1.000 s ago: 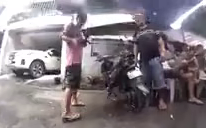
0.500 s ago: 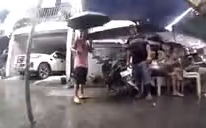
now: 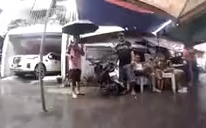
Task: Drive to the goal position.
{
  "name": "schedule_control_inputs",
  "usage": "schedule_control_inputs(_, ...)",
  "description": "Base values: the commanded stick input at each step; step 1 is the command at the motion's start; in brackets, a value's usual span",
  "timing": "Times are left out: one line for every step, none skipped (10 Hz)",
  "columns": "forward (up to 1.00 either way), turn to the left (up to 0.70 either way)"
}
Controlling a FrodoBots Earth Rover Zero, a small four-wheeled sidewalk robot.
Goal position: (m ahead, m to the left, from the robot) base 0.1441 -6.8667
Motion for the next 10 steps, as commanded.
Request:
schedule_control_inputs(0.00,1.00)
schedule_control_inputs(0.00,1.00)
schedule_control_inputs(0.00,1.00)
schedule_control_inputs(0.00,1.00)
schedule_control_inputs(0.00,1.00)
schedule_control_inputs(0.00,1.00)
schedule_control_inputs(0.00,1.00)
schedule_control_inputs(0.00,1.00)
schedule_control_inputs(0.00,0.42)
schedule_control_inputs(0.00,0.00)
